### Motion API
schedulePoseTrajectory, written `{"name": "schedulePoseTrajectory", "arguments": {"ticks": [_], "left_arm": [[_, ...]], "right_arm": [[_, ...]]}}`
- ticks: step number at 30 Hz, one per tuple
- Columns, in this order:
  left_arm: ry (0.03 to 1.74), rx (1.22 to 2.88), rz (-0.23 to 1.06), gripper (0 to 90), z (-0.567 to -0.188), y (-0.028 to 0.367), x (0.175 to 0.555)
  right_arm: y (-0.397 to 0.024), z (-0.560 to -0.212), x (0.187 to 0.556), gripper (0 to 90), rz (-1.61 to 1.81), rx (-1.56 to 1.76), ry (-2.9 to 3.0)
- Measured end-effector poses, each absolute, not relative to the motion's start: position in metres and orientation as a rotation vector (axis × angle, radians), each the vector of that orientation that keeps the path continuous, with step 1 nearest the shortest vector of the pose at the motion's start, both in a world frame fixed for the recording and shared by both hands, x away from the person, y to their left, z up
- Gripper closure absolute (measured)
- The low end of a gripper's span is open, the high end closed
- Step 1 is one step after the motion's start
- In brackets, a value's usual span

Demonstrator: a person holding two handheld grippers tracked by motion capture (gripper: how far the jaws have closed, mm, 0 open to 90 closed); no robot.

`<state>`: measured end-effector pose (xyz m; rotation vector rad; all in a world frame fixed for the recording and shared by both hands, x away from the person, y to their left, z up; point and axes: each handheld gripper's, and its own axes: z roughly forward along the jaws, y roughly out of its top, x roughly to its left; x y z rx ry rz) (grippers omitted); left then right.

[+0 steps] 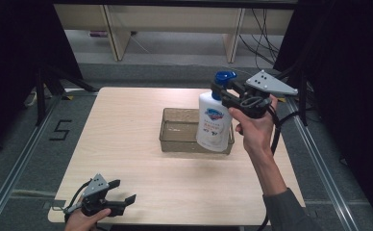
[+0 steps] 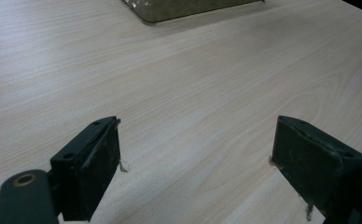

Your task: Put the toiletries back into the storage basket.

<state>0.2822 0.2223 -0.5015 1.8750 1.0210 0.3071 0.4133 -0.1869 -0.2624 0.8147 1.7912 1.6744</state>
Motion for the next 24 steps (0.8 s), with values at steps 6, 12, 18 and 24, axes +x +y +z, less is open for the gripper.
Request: {"name": "schedulePoseTrajectory", "arguments": {"ticks": [6, 12, 18, 24], "left_arm": [[1.015, 1.874, 0.304, 14.7, -0.502, 0.222, 0.282], [1.02, 1.877, 0.301, 14.7, -0.502, 0.222, 0.282], [1.013, 1.867, 0.296, 14.7, -0.502, 0.221, 0.282], [1.002, 1.87, 0.298, 14.7, -0.502, 0.222, 0.282]], "right_arm": [[-0.194, -0.26, 0.431, 66.1, 1.643, 0.841, 1.765], [-0.197, -0.267, 0.448, 66.2, 1.611, 0.883, 1.764], [-0.199, -0.275, 0.46, 66.2, 1.598, 0.898, 1.76], [-0.199, -0.285, 0.471, 66.1, 1.599, 0.943, 1.751]]}}
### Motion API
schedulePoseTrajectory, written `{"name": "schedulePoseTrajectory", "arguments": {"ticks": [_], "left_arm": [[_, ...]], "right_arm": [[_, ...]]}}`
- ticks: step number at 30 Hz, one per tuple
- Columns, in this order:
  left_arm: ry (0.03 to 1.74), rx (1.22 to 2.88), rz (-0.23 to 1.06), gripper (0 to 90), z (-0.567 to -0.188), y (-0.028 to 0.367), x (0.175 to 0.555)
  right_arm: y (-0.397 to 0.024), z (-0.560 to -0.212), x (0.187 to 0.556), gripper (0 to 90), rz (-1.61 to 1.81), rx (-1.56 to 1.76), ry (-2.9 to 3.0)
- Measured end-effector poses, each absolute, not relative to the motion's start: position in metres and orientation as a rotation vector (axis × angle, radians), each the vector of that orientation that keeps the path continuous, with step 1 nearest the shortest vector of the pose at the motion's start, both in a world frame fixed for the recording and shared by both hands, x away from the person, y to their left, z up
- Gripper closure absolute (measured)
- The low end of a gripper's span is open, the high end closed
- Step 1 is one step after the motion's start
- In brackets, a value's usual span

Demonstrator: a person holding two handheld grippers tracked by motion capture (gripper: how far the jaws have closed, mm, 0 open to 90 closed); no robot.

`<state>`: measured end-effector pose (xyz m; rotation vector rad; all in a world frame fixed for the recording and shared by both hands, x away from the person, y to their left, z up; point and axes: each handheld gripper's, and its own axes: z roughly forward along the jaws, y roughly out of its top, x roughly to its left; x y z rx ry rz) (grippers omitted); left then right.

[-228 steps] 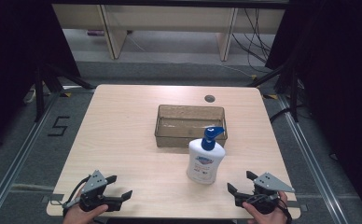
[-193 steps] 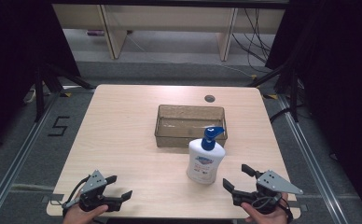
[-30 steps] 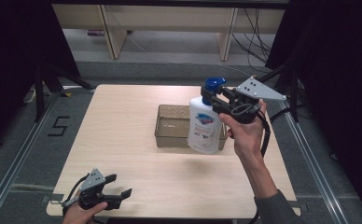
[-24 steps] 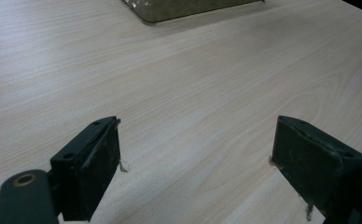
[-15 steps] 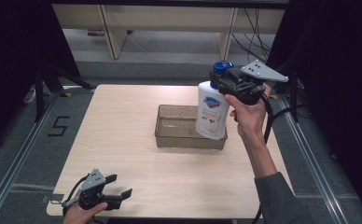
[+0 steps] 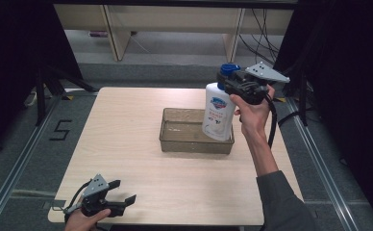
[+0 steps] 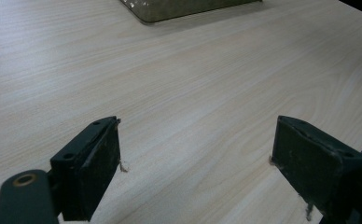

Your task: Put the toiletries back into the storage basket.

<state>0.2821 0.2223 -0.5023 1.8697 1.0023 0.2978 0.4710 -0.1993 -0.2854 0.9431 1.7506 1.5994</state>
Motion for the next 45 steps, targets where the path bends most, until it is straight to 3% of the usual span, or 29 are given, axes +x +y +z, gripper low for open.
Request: {"name": "schedulePoseTrajectory", "arguments": {"ticks": [45], "left_arm": [[1.0, 1.872, 0.301, 14.7, -0.502, 0.223, 0.282]], "right_arm": [[-0.212, -0.341, 0.482, 66.0, 1.56, 1.038, 1.767]]}}
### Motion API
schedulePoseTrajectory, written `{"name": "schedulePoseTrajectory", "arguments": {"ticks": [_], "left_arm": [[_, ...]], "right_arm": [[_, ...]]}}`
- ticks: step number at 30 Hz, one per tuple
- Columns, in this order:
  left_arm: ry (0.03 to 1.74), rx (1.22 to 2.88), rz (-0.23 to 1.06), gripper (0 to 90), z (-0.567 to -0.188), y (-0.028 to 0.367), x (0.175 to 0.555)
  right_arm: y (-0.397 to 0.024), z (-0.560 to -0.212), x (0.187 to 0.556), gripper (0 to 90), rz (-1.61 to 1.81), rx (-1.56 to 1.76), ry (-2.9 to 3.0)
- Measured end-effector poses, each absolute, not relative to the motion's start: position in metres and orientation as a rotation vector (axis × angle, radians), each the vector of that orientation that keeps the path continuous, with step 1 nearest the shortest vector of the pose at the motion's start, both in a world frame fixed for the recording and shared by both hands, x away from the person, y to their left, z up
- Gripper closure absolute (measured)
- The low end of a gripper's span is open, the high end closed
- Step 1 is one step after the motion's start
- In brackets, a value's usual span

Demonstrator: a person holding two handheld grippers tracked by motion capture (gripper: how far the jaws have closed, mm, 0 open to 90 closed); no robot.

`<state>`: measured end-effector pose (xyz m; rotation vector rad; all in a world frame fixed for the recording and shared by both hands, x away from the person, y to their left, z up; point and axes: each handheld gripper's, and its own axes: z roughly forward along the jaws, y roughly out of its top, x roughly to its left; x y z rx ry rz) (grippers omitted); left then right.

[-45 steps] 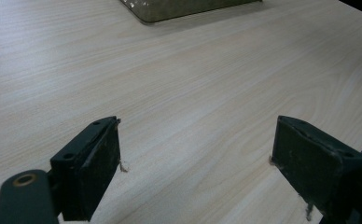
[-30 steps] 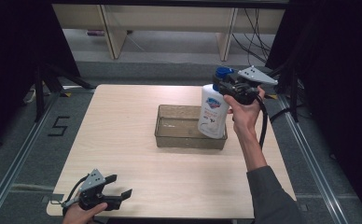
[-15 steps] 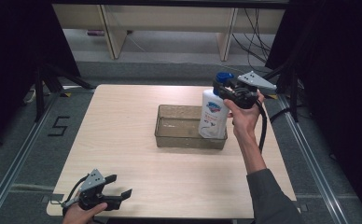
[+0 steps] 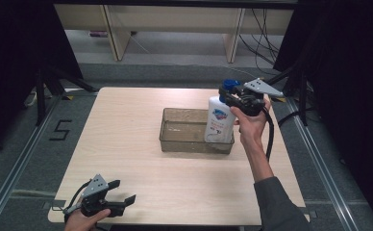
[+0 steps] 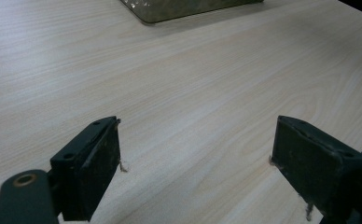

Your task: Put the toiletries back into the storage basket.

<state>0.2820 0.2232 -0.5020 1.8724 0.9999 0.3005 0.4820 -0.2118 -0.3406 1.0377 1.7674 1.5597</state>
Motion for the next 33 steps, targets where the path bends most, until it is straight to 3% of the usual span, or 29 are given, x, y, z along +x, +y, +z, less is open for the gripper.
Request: {"name": "schedulePoseTrajectory", "arguments": {"ticks": [33], "left_arm": [[1.009, 1.887, 0.312, 14.7, -0.501, 0.222, 0.28]], "right_arm": [[-0.214, -0.357, 0.461, 65.2, 1.558, 0.989, 1.75]]}}
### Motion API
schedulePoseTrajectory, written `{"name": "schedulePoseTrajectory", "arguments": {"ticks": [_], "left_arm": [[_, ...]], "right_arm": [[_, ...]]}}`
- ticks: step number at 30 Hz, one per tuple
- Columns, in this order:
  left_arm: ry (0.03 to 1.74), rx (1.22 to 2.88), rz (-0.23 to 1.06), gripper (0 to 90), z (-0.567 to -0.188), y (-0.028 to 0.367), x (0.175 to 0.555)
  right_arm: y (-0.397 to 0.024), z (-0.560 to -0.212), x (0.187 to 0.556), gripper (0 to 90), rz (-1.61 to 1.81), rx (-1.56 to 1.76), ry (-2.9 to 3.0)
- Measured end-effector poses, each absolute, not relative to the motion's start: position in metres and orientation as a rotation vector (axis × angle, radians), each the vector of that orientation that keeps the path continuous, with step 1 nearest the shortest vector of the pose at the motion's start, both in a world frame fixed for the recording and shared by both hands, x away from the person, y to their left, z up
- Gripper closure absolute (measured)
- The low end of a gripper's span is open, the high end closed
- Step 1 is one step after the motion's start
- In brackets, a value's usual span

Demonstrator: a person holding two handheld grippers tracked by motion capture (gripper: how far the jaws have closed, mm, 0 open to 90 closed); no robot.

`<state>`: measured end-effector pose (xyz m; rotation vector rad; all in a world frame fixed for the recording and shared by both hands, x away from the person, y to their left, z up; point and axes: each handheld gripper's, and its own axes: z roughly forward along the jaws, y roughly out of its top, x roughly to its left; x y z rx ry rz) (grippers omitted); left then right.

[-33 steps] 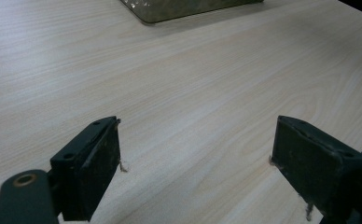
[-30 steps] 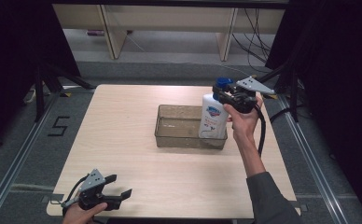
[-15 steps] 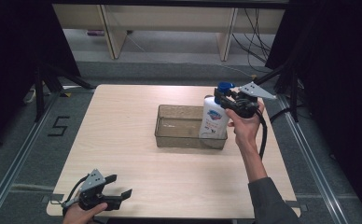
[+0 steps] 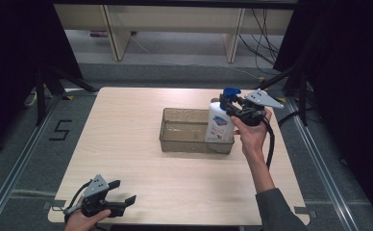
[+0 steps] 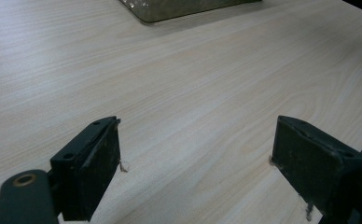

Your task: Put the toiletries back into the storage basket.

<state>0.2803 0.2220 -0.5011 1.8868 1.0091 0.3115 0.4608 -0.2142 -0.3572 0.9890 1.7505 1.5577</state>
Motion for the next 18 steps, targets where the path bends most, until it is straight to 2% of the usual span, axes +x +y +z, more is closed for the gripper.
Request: {"name": "schedulePoseTrajectory", "arguments": {"ticks": [5, 6, 14, 18], "left_arm": [[1.011, 1.887, 0.313, 14.7, -0.5011, 0.2222, 0.2803], [1.011, 1.887, 0.312, 14.7, -0.5013, 0.2221, 0.2804], [1.007, 1.88, 0.306, 14.7, -0.5016, 0.2217, 0.2807], [1.004, 1.874, 0.299, 14.7, -0.5023, 0.2218, 0.2813]], "right_arm": [[-0.2128, -0.3577, 0.4589, 63.2, 1.554, 0.974, 1.757], [-0.2127, -0.3579, 0.4581, 58.1, 1.549, 0.987, 1.754], [-0.2139, -0.3594, 0.4561, 57.7, 1.583, 1.024, 1.747], [-0.217, -0.3598, 0.4555, 53.6, 1.581, 1.03, 1.747]]}}
